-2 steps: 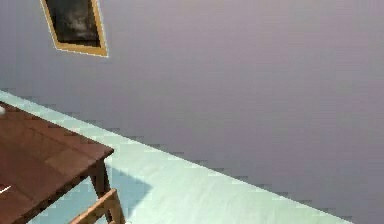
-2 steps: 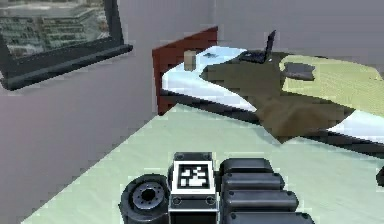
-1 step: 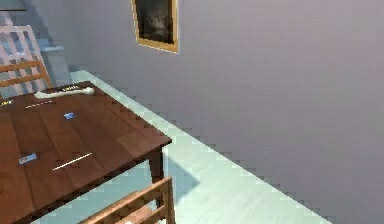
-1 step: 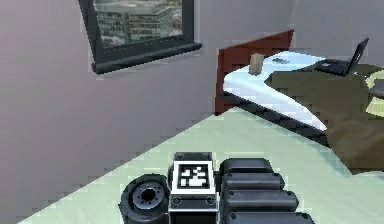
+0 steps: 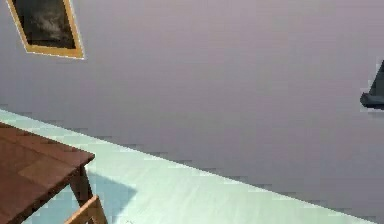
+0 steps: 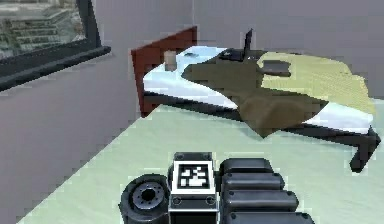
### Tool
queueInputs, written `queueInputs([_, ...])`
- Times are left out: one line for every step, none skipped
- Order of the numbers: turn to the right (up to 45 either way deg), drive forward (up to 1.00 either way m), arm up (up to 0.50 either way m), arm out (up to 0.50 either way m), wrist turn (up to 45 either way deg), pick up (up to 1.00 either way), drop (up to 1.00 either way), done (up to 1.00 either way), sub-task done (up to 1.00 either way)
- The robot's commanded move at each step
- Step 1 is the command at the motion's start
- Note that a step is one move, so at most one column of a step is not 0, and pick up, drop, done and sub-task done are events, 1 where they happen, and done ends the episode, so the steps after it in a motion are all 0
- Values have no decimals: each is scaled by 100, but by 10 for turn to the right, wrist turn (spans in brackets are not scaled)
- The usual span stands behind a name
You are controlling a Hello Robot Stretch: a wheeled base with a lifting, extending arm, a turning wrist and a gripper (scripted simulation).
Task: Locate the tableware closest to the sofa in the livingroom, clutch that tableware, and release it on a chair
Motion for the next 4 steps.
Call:
queueInputs([-240, 0, 0, 0, 0, 0, 0, 0, 0])
queueInputs([210, 0, 0, 0, 0, 0, 0, 0, 0])
queueInputs([0, 45, 0, 0, 0, 0, 0, 0, 0])
queueInputs([-330, 0, 0, 0, 0, 0, 0, 0, 0])
